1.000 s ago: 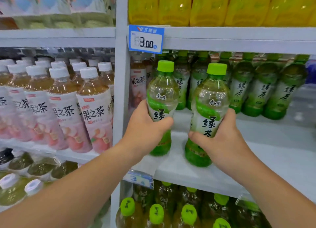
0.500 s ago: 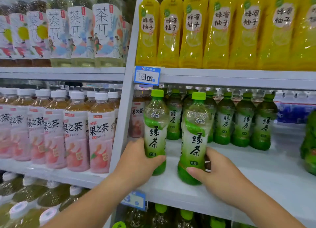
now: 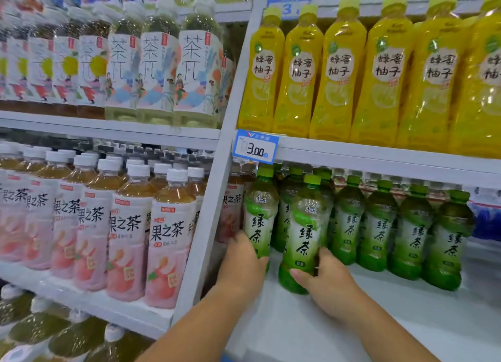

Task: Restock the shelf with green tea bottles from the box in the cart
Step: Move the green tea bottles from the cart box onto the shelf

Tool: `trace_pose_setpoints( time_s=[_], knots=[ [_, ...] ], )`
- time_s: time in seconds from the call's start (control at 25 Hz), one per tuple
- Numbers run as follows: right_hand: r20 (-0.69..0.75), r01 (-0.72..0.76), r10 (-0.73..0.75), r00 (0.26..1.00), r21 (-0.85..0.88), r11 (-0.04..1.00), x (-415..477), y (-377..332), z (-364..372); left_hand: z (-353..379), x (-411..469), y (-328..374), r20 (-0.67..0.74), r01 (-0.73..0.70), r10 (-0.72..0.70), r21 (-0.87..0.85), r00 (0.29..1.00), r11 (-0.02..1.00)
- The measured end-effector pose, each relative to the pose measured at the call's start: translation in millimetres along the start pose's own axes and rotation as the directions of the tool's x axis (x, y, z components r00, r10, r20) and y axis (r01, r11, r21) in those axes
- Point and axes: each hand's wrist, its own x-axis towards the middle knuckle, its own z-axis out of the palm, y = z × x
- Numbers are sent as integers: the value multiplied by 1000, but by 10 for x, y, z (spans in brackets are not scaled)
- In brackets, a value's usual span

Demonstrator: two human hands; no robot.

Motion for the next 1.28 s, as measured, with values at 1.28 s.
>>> trace_pose_setpoints(
  time_s=[1.28],
  knots=[
    [-157,-73,77,985,27,997,741,320,415,311,581,-344,-50,78,-88,-166,995,983]
  ],
)
